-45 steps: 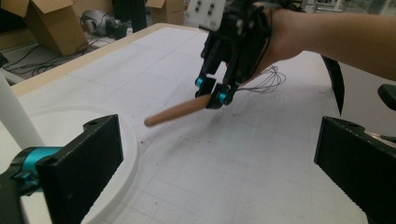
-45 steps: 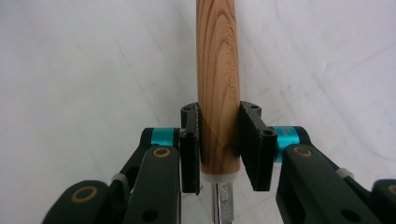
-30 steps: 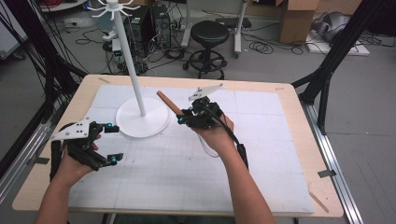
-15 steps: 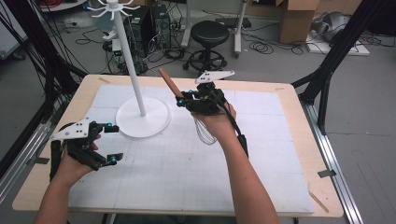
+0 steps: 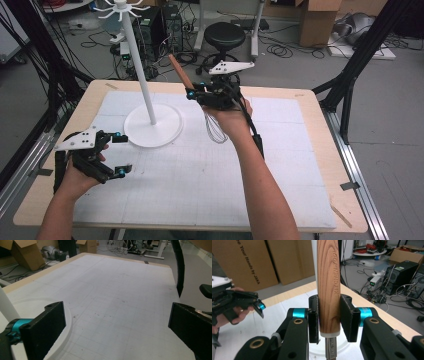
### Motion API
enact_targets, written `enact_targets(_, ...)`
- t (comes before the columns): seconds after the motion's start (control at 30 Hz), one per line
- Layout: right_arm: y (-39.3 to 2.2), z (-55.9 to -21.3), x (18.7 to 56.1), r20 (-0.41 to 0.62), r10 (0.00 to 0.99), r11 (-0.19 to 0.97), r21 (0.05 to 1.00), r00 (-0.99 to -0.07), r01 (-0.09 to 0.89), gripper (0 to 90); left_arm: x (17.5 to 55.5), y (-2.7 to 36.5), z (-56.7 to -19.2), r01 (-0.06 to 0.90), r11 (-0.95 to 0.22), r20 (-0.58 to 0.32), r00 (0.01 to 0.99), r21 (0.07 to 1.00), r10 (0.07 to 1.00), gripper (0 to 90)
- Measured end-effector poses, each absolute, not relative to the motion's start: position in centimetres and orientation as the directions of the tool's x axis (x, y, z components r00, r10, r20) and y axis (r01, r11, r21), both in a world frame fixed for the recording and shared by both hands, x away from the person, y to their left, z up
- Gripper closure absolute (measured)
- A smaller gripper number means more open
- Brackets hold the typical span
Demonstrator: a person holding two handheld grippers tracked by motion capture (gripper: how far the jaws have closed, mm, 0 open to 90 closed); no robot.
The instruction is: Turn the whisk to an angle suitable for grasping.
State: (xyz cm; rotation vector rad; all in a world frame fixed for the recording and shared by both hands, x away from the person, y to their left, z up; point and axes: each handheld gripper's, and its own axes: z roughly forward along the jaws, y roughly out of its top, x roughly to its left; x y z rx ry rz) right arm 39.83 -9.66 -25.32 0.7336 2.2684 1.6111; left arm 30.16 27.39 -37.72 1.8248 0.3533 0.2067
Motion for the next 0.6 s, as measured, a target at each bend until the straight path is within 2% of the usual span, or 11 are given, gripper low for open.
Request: enact_targets(0.6, -9.0, -24.0, 40.3, 0.053, 0.542, 0.228, 0.951, -0.839, 0.208, 70.8, 30.0, 27.3, -37.7, 0.132, -0.26, -0.035, 0.938, 0.957, 0.345, 1.7)
